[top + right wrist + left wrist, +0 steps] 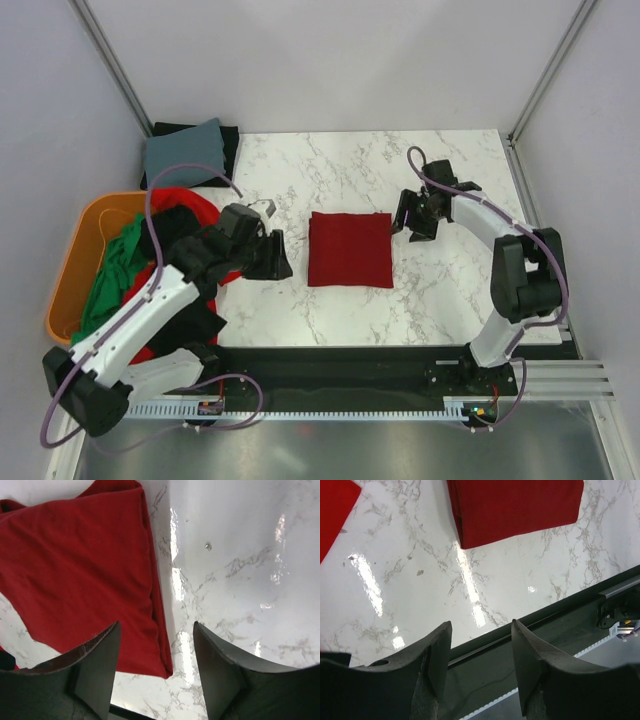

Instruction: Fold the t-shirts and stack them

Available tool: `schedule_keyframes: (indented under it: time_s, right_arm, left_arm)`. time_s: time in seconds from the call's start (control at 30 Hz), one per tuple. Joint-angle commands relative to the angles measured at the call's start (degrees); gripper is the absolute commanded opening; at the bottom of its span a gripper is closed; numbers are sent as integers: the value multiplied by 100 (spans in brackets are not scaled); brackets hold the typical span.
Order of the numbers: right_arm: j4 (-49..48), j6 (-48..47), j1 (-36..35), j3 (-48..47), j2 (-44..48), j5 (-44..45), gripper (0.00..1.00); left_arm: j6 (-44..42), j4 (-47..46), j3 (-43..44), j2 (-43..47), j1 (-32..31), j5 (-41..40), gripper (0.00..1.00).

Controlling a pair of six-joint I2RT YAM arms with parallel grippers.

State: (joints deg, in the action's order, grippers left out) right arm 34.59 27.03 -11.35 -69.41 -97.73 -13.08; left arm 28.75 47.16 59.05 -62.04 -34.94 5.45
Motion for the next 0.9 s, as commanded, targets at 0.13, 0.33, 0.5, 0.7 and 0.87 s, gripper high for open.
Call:
schedule_keyframes:
  time_s: [0.13, 0.33, 0.5, 0.7, 0.87]
  right_arm:
    - [-646, -110, 28, -310, -773, -625, 60]
    - [-1217, 48, 28, -3, -1283, -1029, 49]
    - [-1411, 75, 19, 68, -1521, -1162, 30]
    - [-1095, -196, 317, -247, -1319, -681, 0]
    - [-437, -575, 766, -1300, -1529, -47, 0]
  left_arm:
    - [-458, -119, -622, 1615, 22, -352, 58]
    - [-309, -513, -1149, 2467, 22, -510, 57]
    - [-247, -716, -1509, 2872, 22, -756, 57]
    - [-239, -743, -1545, 3022, 22, -906, 56]
    - [-212, -743, -1563, 2996, 22, -783, 56]
